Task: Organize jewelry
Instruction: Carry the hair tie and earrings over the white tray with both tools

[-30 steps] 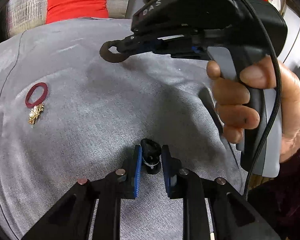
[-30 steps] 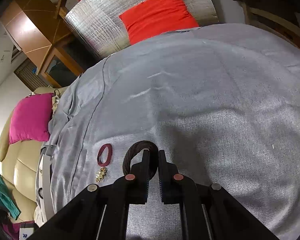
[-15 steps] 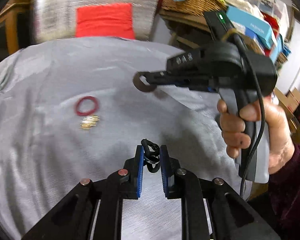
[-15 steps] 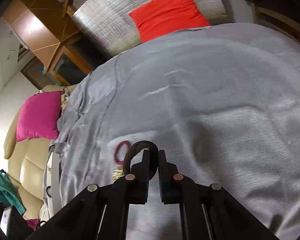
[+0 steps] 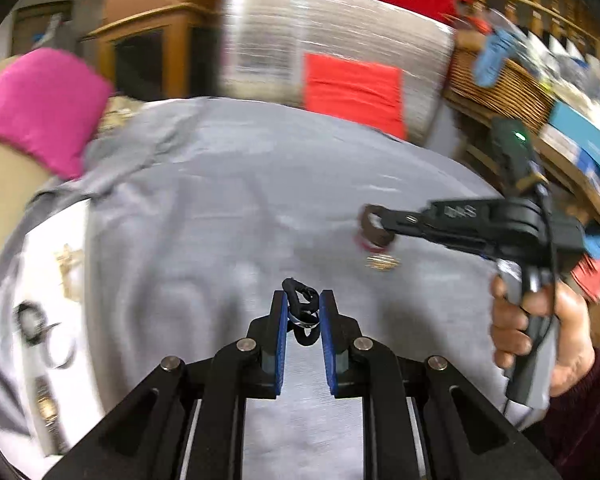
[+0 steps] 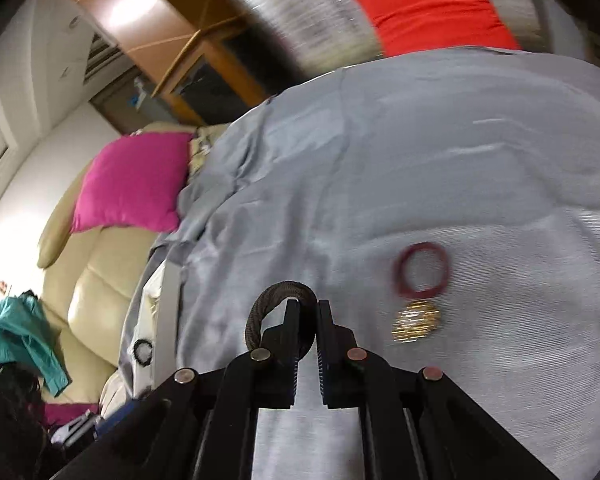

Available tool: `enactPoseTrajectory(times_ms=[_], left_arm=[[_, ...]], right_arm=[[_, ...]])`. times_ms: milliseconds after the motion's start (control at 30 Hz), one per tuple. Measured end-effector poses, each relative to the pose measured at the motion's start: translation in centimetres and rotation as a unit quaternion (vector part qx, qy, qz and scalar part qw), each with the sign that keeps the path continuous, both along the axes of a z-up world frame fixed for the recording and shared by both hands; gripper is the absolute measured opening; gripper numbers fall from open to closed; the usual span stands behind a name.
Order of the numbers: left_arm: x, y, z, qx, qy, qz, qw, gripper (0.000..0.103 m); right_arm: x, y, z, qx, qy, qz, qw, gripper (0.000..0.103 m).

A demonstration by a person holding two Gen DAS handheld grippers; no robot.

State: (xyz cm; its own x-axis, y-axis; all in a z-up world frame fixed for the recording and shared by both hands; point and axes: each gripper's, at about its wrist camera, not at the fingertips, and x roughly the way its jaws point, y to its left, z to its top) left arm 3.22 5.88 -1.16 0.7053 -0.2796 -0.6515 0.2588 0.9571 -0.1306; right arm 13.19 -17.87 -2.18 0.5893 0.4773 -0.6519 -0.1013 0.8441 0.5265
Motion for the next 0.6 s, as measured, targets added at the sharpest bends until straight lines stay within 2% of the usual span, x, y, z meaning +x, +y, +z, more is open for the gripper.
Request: enactPoseTrajectory(times_ms=[100, 233, 433, 600], left_arm=[[-0.8, 4.4, 0.1, -0.01, 0.002, 0.052, 0.9986, 0.016], [-2.0, 10.1, -0.4, -0.009, 0.004, 0.122, 0.9925, 0.016], [-3.7, 17.7, -1.8, -0.026, 0.026, 0.191, 0.9808, 0.016], [-3.7, 20.9, -4.4, -0.027, 0.068, 0.22, 0.9728, 0.016]], right_arm=[[-0.1, 3.9, 0.7, 0.001, -0.006, 0.028, 1.0, 0.009], [-0.9, 9.5, 2.0, 0.002, -0.023, 0.072, 0.997, 0.009], [-2.4, 17.7, 2.7, 0.002, -0.036, 0.142, 0.989, 0.009], [-3.3, 23.8, 1.7, -0.014, -0.033, 0.195, 0.98, 0.009]])
